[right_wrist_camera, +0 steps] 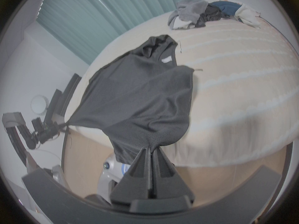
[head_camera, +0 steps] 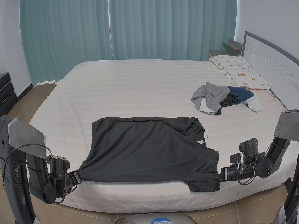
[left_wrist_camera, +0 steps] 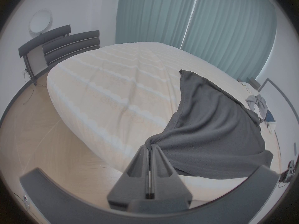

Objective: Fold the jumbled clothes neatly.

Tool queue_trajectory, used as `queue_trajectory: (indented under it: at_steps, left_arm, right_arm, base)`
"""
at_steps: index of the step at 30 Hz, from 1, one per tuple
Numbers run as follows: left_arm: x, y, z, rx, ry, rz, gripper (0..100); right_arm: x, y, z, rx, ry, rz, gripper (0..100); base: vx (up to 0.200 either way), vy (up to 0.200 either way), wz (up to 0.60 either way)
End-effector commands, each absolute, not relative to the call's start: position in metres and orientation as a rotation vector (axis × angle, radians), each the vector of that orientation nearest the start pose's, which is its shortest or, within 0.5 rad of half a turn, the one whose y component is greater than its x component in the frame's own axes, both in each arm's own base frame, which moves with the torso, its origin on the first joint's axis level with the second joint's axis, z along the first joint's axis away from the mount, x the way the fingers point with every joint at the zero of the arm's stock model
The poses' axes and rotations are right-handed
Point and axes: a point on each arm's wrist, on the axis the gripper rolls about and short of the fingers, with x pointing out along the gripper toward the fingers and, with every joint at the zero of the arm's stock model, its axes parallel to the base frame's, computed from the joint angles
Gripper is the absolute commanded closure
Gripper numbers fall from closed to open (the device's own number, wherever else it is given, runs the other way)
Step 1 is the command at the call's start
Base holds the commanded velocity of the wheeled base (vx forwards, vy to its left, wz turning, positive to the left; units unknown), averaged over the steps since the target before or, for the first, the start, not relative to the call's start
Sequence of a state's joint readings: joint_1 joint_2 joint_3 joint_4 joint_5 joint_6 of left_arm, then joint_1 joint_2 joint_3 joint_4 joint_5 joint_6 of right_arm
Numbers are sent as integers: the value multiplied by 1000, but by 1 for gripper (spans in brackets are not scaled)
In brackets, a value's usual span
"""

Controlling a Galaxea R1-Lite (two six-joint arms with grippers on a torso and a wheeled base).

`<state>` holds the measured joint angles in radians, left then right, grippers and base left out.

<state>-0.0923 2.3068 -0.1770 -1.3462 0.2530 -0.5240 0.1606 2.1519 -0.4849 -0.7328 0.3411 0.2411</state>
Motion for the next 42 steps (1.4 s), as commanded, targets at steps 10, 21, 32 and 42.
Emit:
queue_trajectory:
  at_steps: [10, 21, 32, 42]
  left_arm:
    - [213, -15, -42, -218, 849, 326, 100]
    - [208, -14, -44, -193, 876, 320, 100]
    - [210, -16, -42, -197, 857, 313, 0]
    - [223, -15, -23, -262, 728, 274, 0]
  right_arm:
    - [266, 45, -13, 174, 1071, 378, 100]
    - [259, 46, -26, 71, 1154, 326, 100]
    - [275, 48, -17, 125, 1086, 300, 0]
    - [301, 52, -21, 273, 999, 232, 0]
  base:
    - [0, 0, 0]
    - [0, 0, 0]
    - [0, 0, 0]
    - [0, 0, 0]
